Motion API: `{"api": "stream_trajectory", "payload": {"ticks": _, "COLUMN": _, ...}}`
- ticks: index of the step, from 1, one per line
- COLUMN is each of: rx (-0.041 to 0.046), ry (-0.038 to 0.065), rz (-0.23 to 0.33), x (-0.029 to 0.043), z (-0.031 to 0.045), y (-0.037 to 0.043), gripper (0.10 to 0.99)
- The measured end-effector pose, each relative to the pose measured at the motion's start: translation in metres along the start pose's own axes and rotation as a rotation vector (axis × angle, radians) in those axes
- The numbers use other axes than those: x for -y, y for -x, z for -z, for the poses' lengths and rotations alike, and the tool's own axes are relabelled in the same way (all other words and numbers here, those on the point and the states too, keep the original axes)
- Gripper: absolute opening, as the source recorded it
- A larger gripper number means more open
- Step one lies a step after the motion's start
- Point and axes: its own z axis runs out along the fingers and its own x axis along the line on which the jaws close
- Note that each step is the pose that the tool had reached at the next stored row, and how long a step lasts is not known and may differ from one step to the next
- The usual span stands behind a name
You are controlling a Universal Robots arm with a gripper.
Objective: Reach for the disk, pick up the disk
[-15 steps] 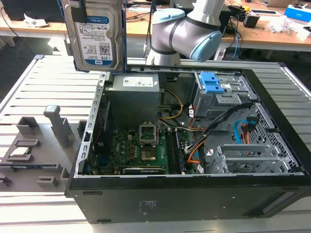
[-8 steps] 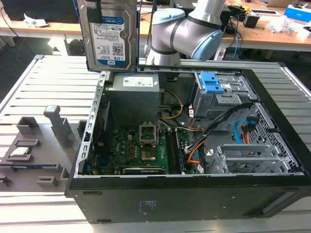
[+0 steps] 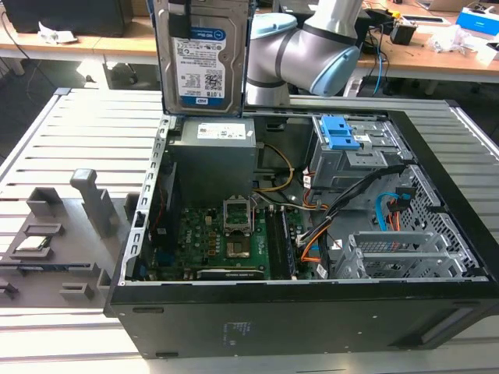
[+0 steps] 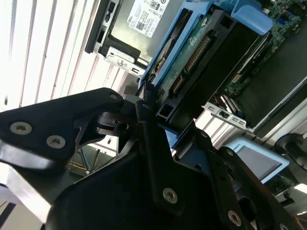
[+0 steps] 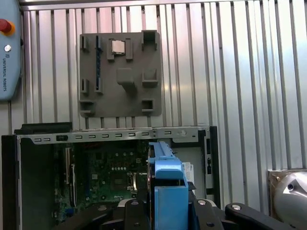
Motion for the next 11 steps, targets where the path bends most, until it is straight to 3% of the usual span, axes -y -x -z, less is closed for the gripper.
{"api": "stream_trajectory", "payload": {"ticks": 3, "rx": 0.0, "ry": 0.002, "rz": 0.0, "x": 0.0149, "z": 0.0008, "y": 0.0009, "gripper": 0.369}}
{"api": "stream_trajectory", "payload": {"ticks": 11, "rx": -0.0002, "ry": 0.004, "rz": 0.0, "x": 0.038, "z": 0.0021, "y": 0.0024, "gripper": 0.369}}
